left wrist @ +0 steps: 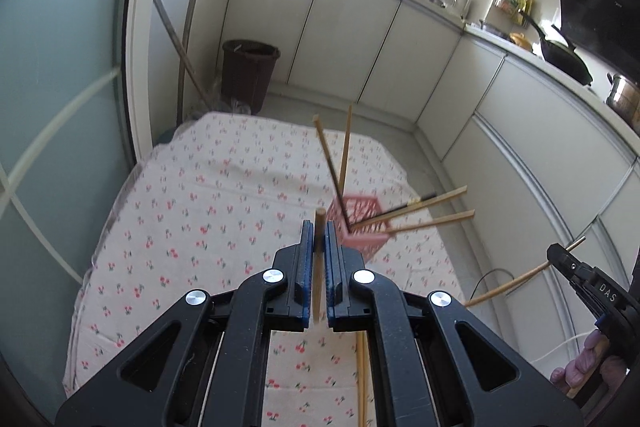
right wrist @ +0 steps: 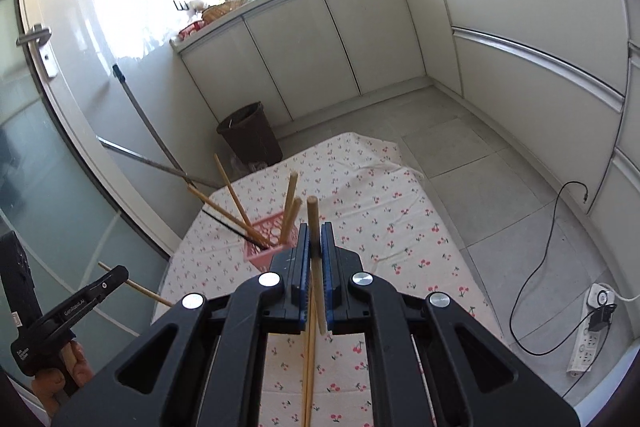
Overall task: Organize utensils
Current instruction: 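Carry both wooden chopsticks over the pink holder and open the left gripper, then open the right gripper to drop its wooden chopstick into the holder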
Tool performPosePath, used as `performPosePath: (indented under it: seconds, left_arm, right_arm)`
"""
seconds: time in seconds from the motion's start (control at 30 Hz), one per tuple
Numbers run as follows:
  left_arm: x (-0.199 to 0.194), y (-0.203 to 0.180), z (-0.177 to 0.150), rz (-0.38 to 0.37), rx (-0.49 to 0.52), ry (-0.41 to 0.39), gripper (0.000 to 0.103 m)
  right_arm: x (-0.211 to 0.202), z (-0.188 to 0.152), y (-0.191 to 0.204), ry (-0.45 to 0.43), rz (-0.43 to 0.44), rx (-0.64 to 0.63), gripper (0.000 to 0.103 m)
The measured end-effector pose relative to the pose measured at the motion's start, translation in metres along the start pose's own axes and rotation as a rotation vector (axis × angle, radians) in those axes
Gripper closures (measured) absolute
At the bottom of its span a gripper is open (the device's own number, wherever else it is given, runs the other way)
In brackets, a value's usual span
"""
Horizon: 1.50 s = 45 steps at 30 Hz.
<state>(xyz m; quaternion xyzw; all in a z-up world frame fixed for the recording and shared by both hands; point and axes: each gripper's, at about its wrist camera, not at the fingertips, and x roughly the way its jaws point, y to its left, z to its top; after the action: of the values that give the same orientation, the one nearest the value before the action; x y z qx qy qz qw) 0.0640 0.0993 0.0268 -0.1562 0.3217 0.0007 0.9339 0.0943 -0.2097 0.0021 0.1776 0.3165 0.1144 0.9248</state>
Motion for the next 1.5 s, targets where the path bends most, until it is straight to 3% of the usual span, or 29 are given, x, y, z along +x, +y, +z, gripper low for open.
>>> performPosePath:
  seconds: [0.47, 0.83, 0.87, 0.93, 0.97, 1.1, 1.2, 1.5]
  left_arm:
    - [-0.014, -0.047, 0.083, -0.058, 0.051, -0.127, 0.098]
    - [0.038, -0.072, 0.105, -0.029, 0.081, -0.142, 0.097]
    - [0.044, -0.071, 0.105, -0.030, 0.086, -0.132, 0.097]
    - [0.052, -0.062, 0.100, -0.025, 0.055, -0.109, 0.076]
    - [0.050, -0.055, 0.099, -0.031, 0.029, -0.112, 0.073]
    - [0.036, -0.014, 0.094, 0.002, -0.091, -0.135, 0.073]
    - [0.032, 0.008, 0.096, -0.015, -0.163, -0.098, 0.073]
    - [0.036, 0.027, 0.092, 0.028, -0.182, -0.069, 0.071]
  right_arm:
    - [-0.011, 0.083, 0.018, -0.112, 0.111, 0.048, 0.097]
    - [0.016, 0.111, 0.030, -0.154, 0.137, 0.054, 0.097]
    - [0.020, 0.111, 0.030, -0.151, 0.137, 0.054, 0.097]
    - [0.026, 0.112, 0.032, -0.149, 0.124, 0.049, 0.097]
    - [0.031, 0.112, 0.032, -0.142, 0.118, 0.048, 0.097]
    - [0.048, 0.112, 0.036, -0.117, 0.104, 0.049, 0.097]
    - [0.061, 0.111, 0.043, -0.103, 0.094, 0.046, 0.097]
    - [0.113, 0.098, 0.071, -0.056, 0.087, 0.044, 0.092]
